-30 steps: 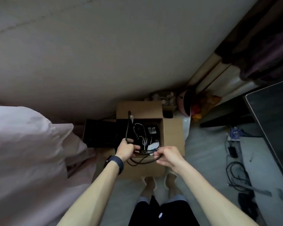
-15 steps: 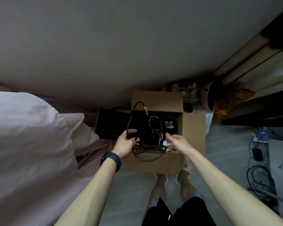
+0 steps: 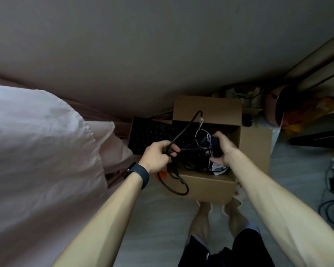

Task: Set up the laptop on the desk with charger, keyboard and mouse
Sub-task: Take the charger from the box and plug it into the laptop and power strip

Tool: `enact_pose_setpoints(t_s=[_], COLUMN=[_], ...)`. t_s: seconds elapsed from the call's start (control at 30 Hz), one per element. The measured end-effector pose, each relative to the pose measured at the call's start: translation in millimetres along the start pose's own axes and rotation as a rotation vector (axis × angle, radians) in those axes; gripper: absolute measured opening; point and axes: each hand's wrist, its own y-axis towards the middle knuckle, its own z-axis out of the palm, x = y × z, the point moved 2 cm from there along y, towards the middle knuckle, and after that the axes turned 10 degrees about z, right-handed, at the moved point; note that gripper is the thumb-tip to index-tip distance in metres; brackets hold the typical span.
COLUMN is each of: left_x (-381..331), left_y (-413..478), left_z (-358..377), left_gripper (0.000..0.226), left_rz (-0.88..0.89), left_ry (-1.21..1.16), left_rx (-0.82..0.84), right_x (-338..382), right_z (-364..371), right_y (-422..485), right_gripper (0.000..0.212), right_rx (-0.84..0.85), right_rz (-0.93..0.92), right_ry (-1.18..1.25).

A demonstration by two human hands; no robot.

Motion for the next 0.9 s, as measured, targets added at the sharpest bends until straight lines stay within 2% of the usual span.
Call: enact_pose_setpoints(t_s=[0.1,0.17,0.27,0.33,0.47,0.57,0.77,0.9], left_x=[-22,-39,-64,-85,-152,-198,-257,-285], left_y=[-17,-30,-50,-62,-94,-115,-157,-179], left_z=[-16,-24,-30,-33,-44,-53,-49,-51], left_gripper=[0.035,0.034,0.034,0.036,0.035,0.034,0.035,0.034], left_rz=[0.042,0.066,0.059,0.075,0.271,0.375,0.454,0.559], left_ry=[-0.026,-0.027,-0.106,-0.182,-0.045,0.081,0.001,0.038], left_rx=[0.016,0.042,0.085,0.094,0.186,0.262,0.233,0.225], right_x=[-21,-34,-45,-50,-63,-65,-71,-73], right_z=[-18,-32,-51,-63,-83,-96,-115,-122], right_y=[-66,-100,-144,-173,-229,-264,-337,-375], right_gripper=[0.042,0.032,0.045,0.046,0.029,0.03,0.037,0.038], right_rx=[0.073,0.122,0.23,0.271,0.261,0.257,0.398,0.381], right_rz=[-0.034,-0.096,-0.178,-0.227,-0.375,-0.486,-0.588,-0.734], right_ry=[-0.042,0.066,0.344,0.412,0.397,0.421,0.38,0.352])
